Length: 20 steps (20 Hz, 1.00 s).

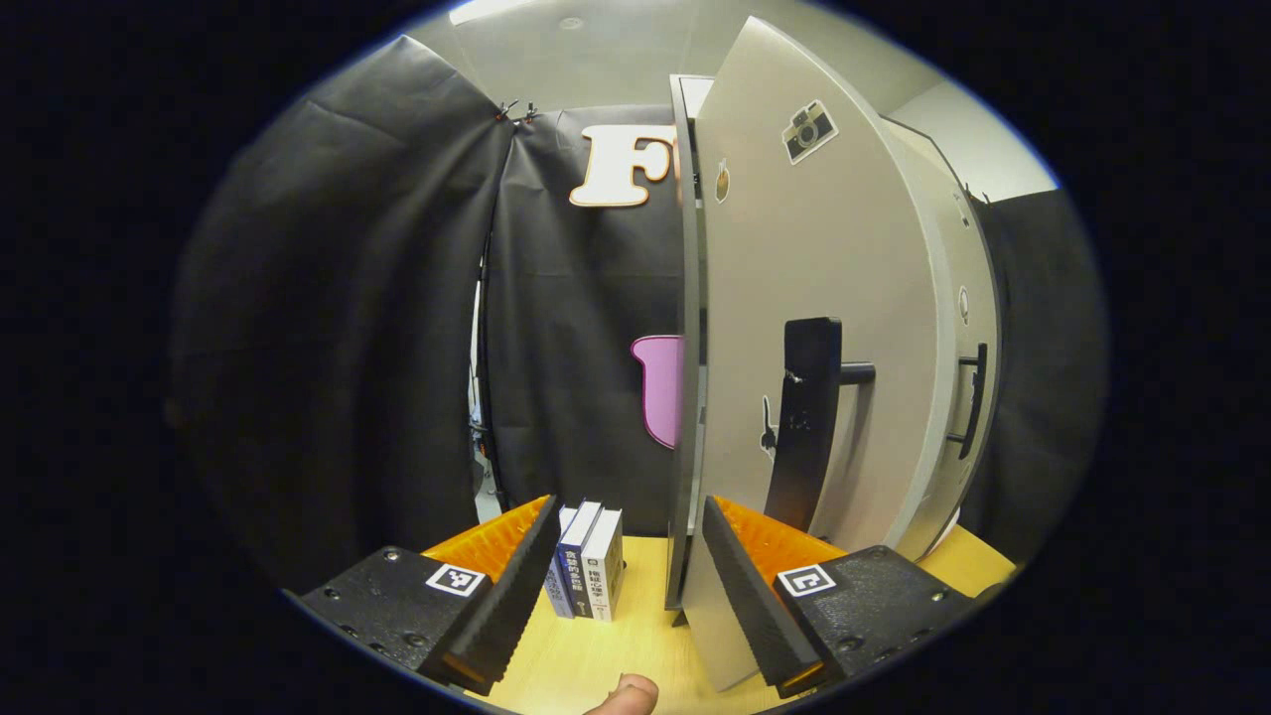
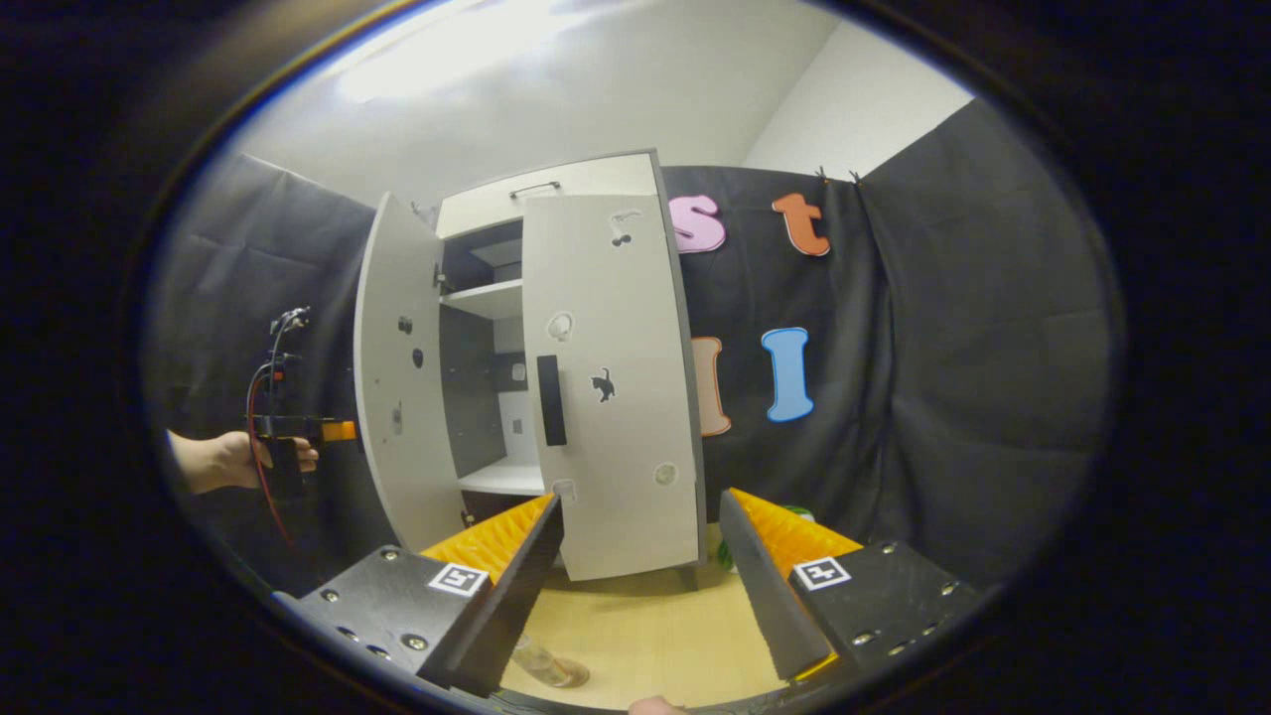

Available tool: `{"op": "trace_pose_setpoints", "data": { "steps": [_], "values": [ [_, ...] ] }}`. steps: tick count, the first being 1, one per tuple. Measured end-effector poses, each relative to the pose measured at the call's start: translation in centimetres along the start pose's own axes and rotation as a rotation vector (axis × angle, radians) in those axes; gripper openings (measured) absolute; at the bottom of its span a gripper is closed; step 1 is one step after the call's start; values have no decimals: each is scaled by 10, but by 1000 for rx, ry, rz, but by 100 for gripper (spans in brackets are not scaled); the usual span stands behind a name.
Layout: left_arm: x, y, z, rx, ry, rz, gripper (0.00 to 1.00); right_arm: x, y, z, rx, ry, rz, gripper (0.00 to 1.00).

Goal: Grasp the bottle in the cabinet with the left hand and place it on the coaster, then close the right door with the right hand and the left door with the left hand.

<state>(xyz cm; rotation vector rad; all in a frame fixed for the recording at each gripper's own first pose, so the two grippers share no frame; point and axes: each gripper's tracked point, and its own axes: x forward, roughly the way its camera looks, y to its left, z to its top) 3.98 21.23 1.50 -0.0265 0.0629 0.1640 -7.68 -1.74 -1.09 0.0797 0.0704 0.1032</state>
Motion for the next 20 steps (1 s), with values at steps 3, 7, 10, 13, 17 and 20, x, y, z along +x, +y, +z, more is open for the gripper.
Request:
{"op": "trace_pose_setpoints", "data": {
  "steps": [3, 7, 10, 13, 17, 20],
  "values": [
    [1, -13, 1, 6, -4, -14, 88, -3, 0, -2, 3, 8, -9, 96],
    [4, -34, 0, 10, 11, -34, 88, -8, -4, -4, 2, 10, -26, 96],
    [5, -46, 0, 11, 6, -36, 88, -11, -8, -4, 8, 6, -38, 96],
    [6, -53, 2, 22, 1, -36, 88, -16, -17, -5, 8, 4, -53, 96],
    [11, -64, 2, 22, 2, -43, 88, -22, -31, -7, 18, 4, -87, 96],
    [15, -72, 3, 25, 2, -49, 88, -26, -41, -11, 19, 8, -110, 96]
  ]
}}
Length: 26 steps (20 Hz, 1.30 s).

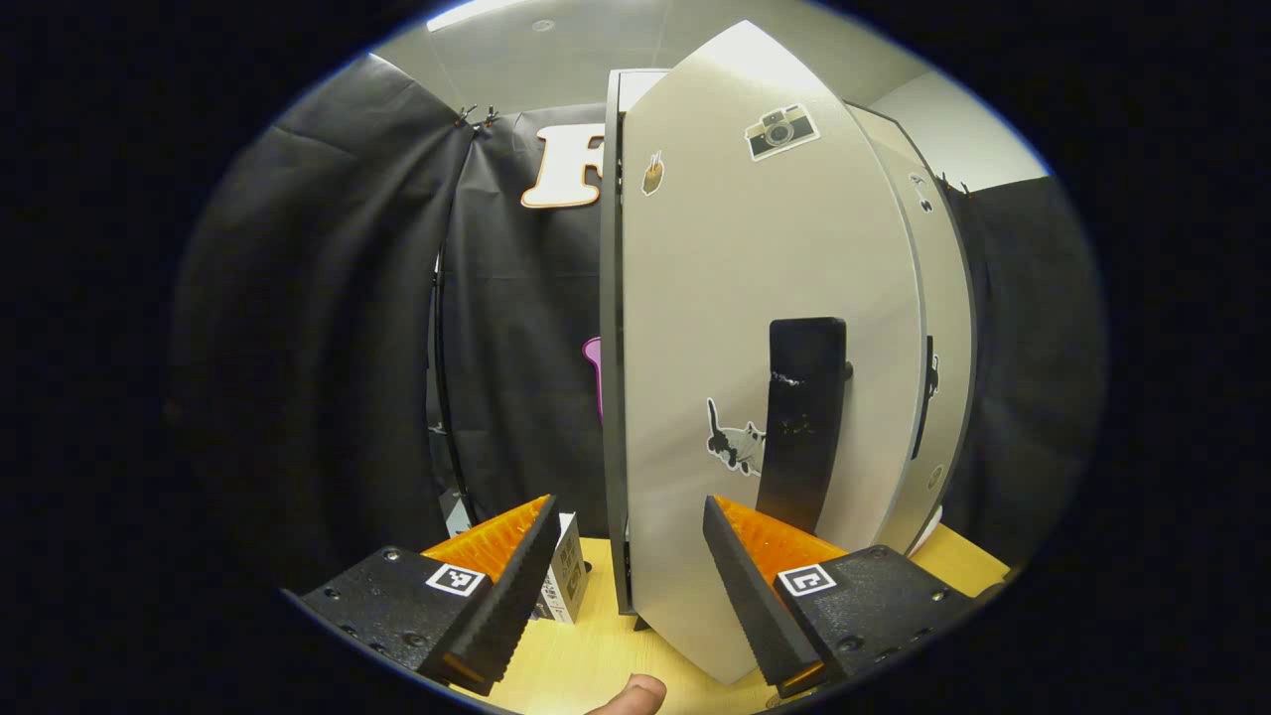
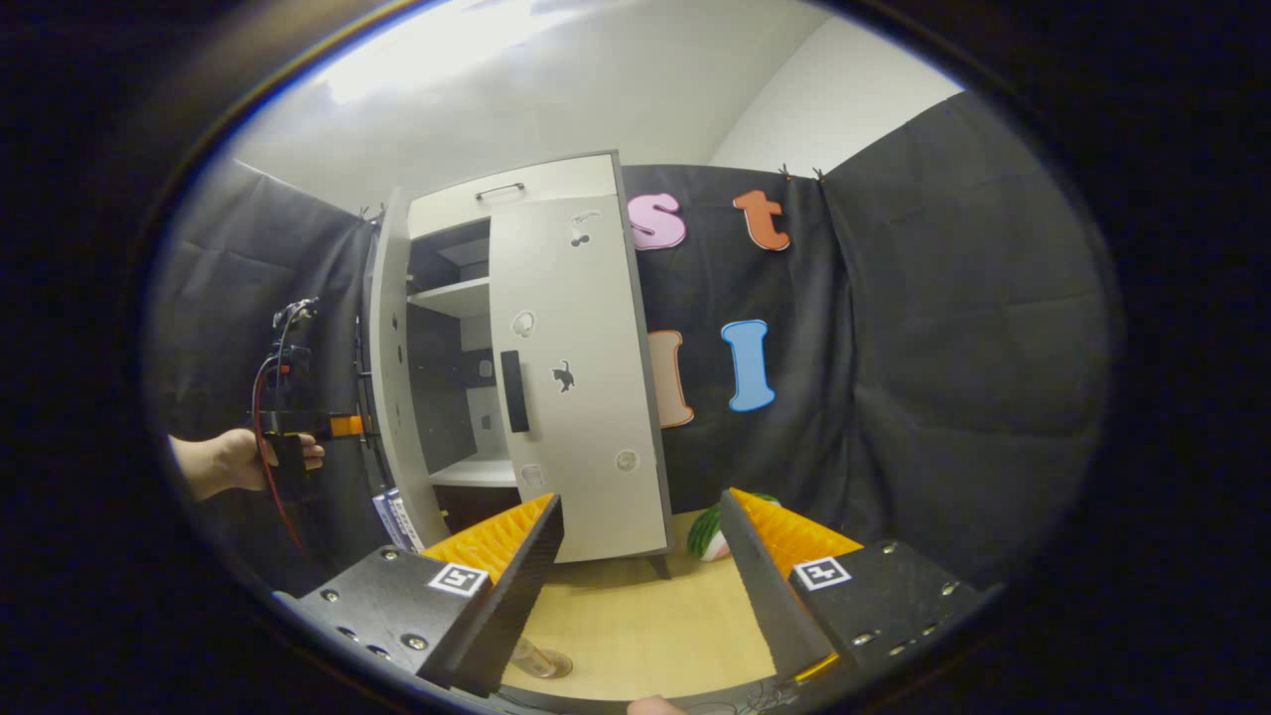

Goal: Grasp the bottle in the cabinet with the left hand and place it on the coaster, then close the right door with the right hand and the left door with the left hand.

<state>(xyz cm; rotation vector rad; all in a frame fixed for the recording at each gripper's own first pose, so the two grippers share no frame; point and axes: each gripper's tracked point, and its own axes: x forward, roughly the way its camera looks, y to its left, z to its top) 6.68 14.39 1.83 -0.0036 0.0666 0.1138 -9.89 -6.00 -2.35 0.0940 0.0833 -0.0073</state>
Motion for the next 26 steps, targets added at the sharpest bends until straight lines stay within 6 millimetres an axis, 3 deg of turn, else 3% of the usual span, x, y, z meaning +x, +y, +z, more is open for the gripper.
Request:
{"op": "trace_pose_setpoints", "data": {
  "steps": [1, 4, 6, 11, 20, 24, 26],
  "values": [
    [2, -3, 1, 5, -3, -3, 92, -1, -4, -1, 0, 2, -9, 96],
    [6, -13, 0, 0, -1, -14, 88, -4, -12, -4, 6, 8, -24, 96],
    [8, -21, 2, -1, -6, -24, 93, -5, -16, -4, 0, 9, -35, 96],
    [3, -35, 9, 38, -32, -36, 94, -5, -17, 3, -7, 10, -30, 96],
    [-48, -46, 0, 74, -22, -37, 97, -2, -4, 15, -29, 10, 30, 93],
    [-77, -51, -6, 53, -25, -45, 98, -1, 16, 22, -57, 2, 87, 96],
    [-92, -57, -20, 60, 47, -64, 97, 2, 24, 25, -64, -3, 106, 93]
  ]
}}
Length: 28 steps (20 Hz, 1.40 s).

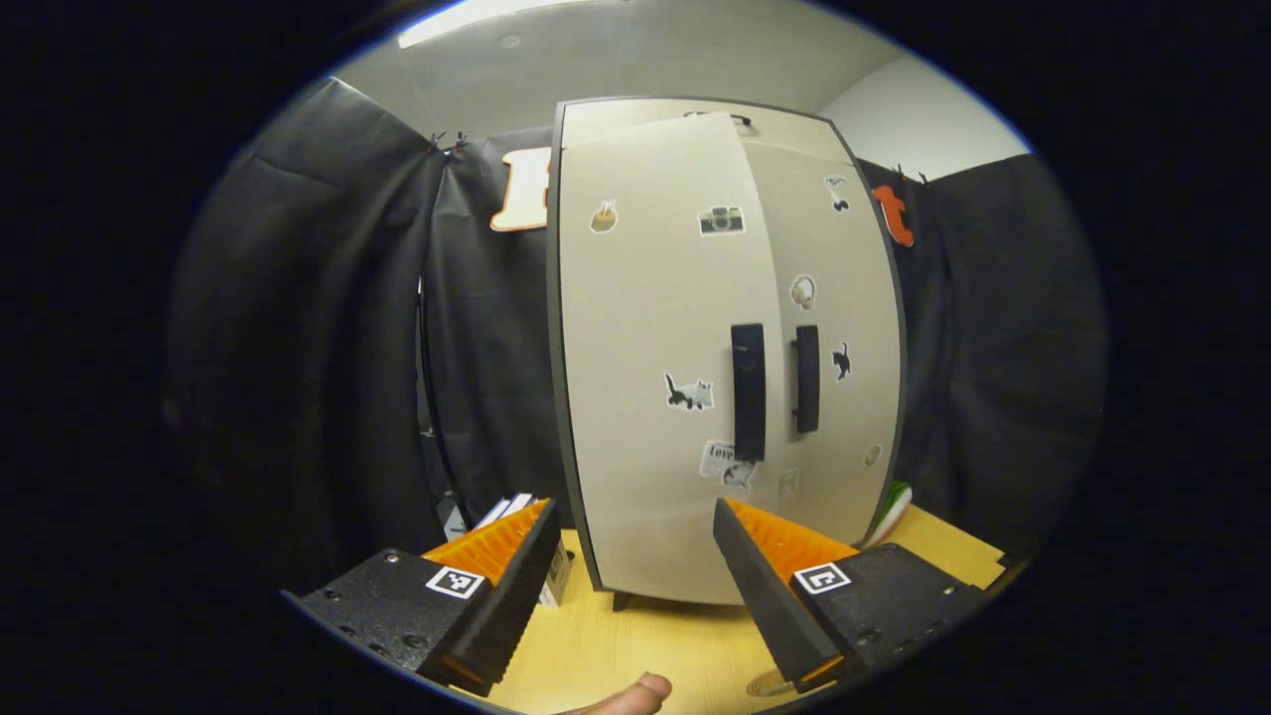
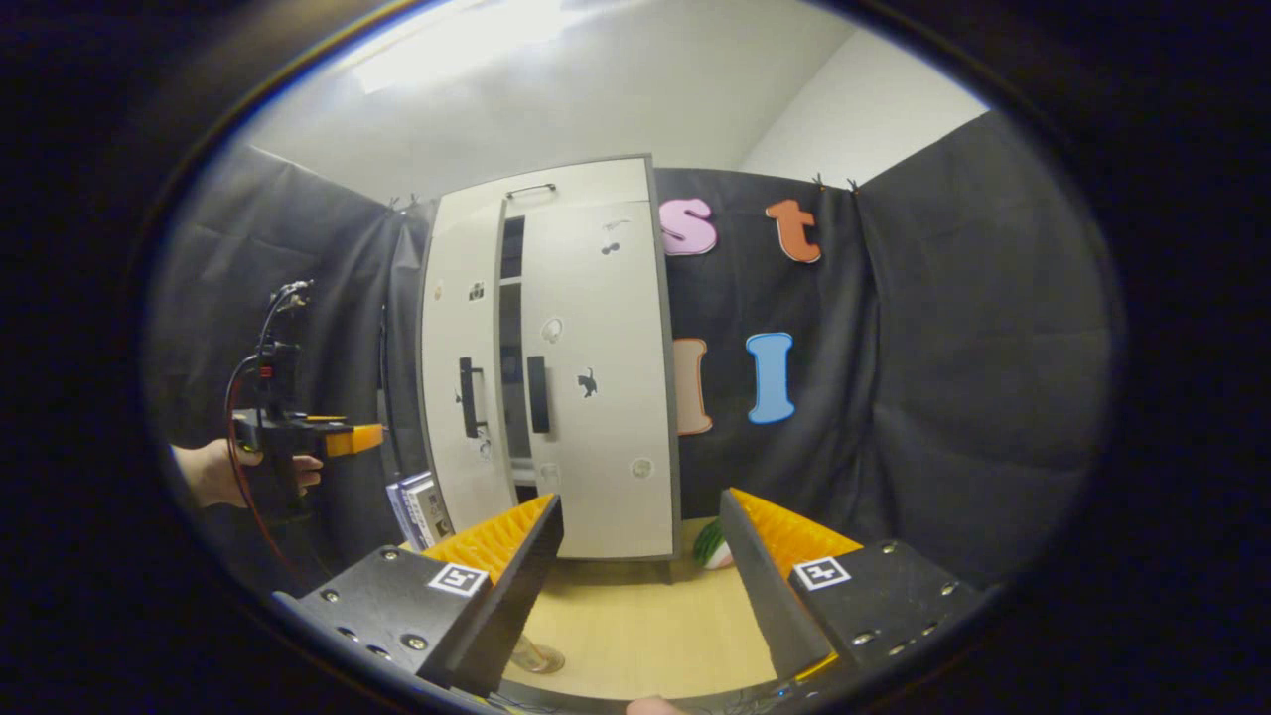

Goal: Grasp the bottle in the cabinet with the left hand and place it on the coaster, then close the right door with the right hand and the left door with the left hand.

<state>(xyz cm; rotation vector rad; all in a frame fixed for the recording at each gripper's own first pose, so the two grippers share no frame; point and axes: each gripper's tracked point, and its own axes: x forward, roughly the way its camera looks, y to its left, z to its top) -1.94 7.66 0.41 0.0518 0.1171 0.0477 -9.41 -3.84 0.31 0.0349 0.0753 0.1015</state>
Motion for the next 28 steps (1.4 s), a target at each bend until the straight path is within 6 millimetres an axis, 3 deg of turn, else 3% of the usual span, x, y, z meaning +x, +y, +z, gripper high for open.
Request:
{"op": "trace_pose_setpoints", "data": {
  "steps": [1, 7, 12, 19, 28],
  "values": [
    [-4, -3, 4, -19, -20, -1, 99, 3, 5, 3, 4, -3, 7, 96],
    [-27, -6, 33, 17, -132, -4, 100, 26, 28, 32, 13, -49, 33, 93],
    [-47, -13, 40, 24, -177, -14, 98, 49, 44, 50, 32, -71, 28, 96],
    [-49, -17, 21, -42, -93, -31, 95, 67, 58, 41, 20, -50, 20, 96],
    [-33, 6, 33, -46, -109, 11, 97, 77, 60, 36, 13, -32, 7, 96]
  ]
}}
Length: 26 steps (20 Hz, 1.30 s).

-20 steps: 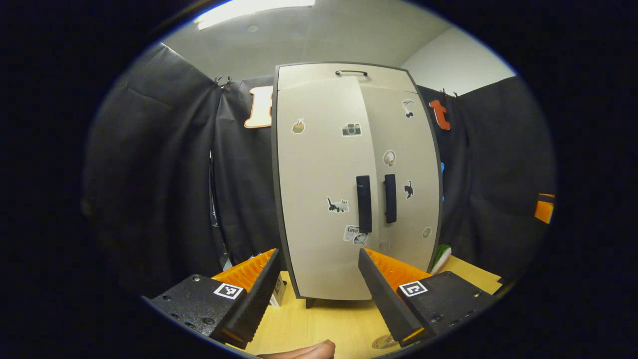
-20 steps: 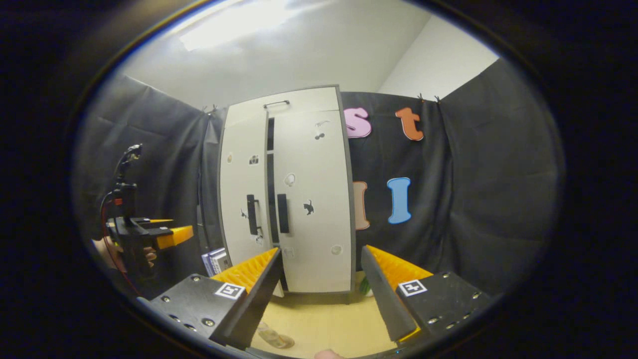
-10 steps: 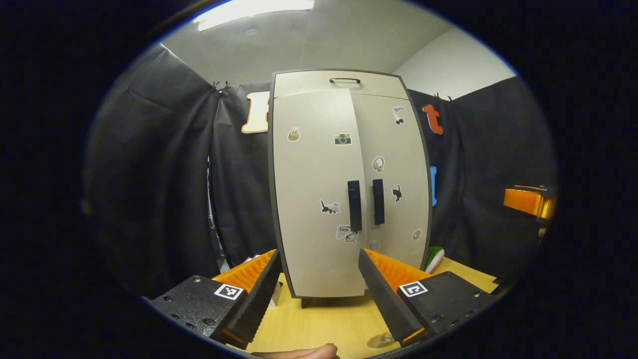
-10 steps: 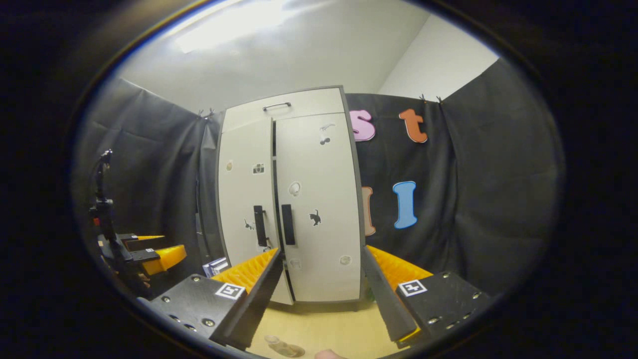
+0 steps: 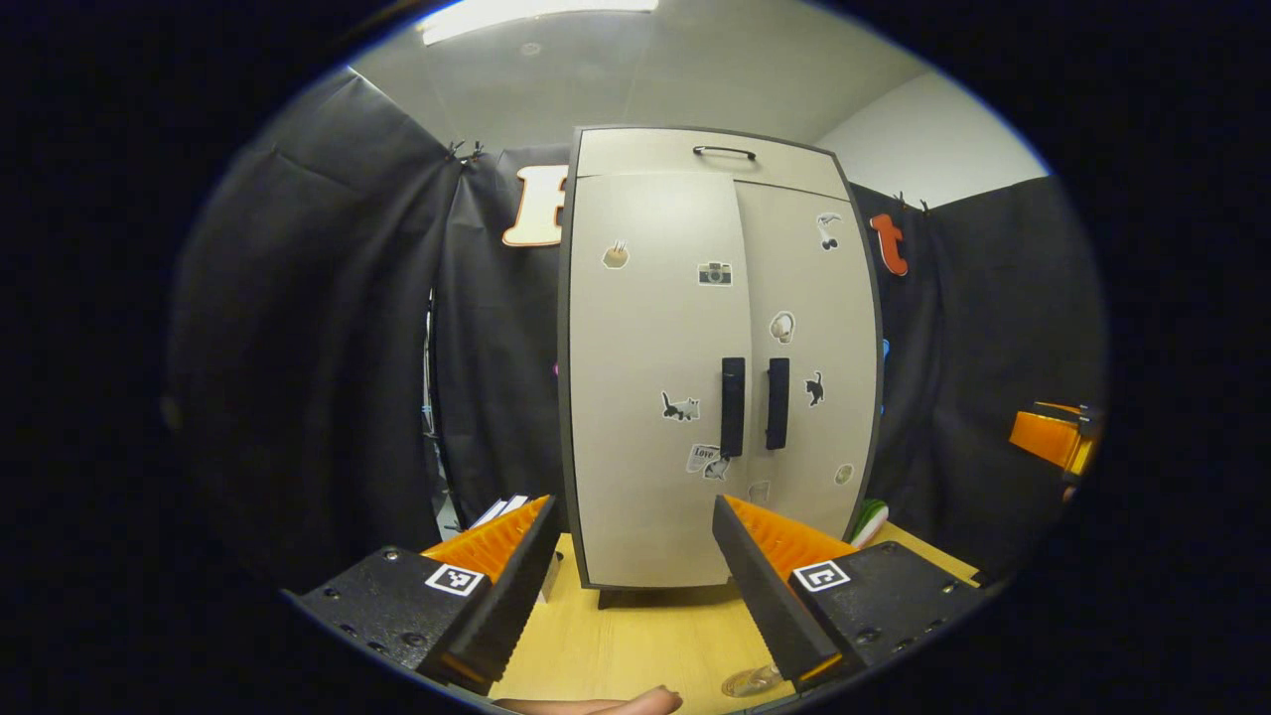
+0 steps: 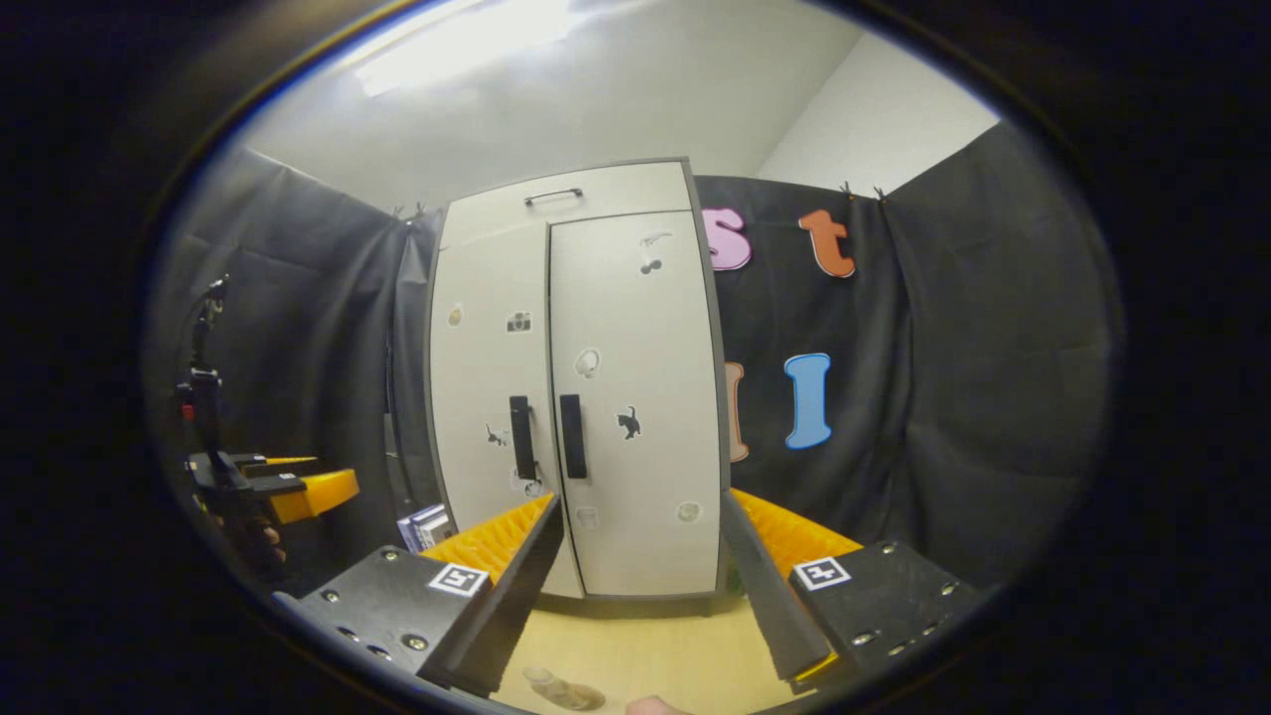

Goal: Grasp the bottle in the cabinet with the left hand and place it on the coaster, then close the right door with the right hand and the left door with the left hand.

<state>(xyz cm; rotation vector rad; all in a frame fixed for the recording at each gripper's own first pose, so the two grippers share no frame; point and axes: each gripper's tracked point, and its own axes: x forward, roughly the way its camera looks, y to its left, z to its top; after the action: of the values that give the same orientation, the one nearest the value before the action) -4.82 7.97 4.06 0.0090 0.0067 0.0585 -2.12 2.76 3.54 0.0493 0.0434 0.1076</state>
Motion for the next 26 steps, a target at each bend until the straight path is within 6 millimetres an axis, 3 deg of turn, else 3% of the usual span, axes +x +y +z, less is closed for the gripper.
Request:
{"op": "trace_pose_setpoints", "data": {
  "steps": [5, 10, 16, 26],
  "values": [
    [12, 5, -3, 12, 10, 1, 97, 4, -11, -5, -15, 19, -43, 96],
    [21, -3, -7, 28, 20, -33, 97, 5, -16, -7, -23, 22, -71, 96],
    [27, -5, 1, 61, -17, -34, 98, 2, -22, -4, -28, 11, -107, 96],
    [31, -10, 9, 51, -45, -74, 97, -1, 1, 5, -27, -30, -82, 96]
  ]
}}
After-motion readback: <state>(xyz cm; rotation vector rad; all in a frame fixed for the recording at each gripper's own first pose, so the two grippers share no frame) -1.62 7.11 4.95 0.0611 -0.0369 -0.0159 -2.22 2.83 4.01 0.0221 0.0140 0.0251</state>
